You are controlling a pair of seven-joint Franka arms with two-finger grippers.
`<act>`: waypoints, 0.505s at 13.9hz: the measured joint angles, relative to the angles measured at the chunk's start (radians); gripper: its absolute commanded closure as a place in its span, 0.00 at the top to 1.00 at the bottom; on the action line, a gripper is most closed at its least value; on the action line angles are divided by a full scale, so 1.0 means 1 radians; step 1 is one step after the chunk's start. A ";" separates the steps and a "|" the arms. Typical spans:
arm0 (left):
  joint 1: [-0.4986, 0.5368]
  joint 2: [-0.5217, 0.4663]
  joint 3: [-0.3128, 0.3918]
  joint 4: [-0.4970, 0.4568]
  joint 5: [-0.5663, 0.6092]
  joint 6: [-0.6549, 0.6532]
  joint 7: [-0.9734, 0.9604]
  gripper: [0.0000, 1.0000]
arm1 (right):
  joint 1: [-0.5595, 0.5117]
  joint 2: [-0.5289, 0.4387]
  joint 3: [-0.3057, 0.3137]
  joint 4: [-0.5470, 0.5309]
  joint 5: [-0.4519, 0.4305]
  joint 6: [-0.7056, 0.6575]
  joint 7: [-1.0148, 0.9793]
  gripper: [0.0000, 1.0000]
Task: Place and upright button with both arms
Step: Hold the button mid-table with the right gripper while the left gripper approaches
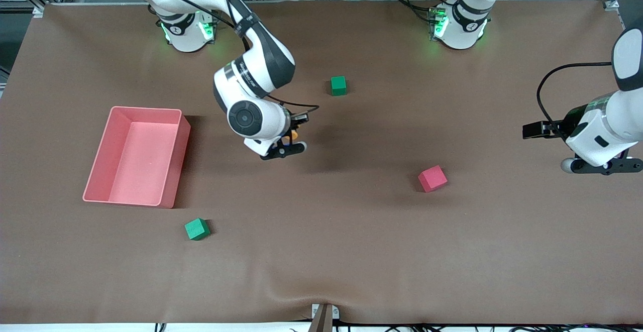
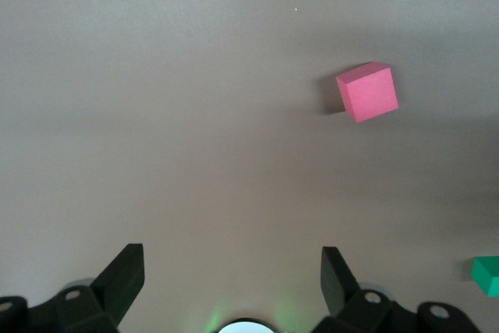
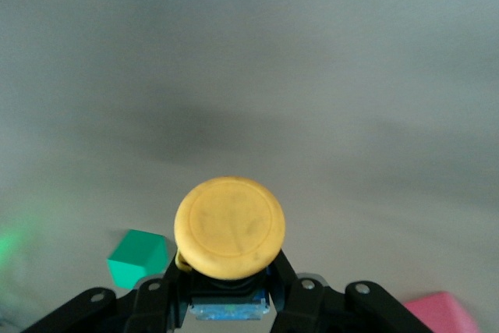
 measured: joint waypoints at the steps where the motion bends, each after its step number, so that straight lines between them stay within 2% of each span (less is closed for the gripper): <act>1: 0.000 0.003 -0.001 0.000 0.000 0.002 0.000 1.00 | 0.009 0.024 -0.002 0.007 0.024 0.010 0.010 0.09; 4: 0.000 0.006 -0.002 0.000 -0.011 0.004 0.000 1.00 | 0.033 0.082 -0.006 0.020 0.066 0.063 0.044 0.12; 7: -0.001 0.027 -0.003 0.000 -0.024 0.022 0.000 1.00 | 0.064 0.128 -0.015 0.024 0.071 0.151 0.059 0.15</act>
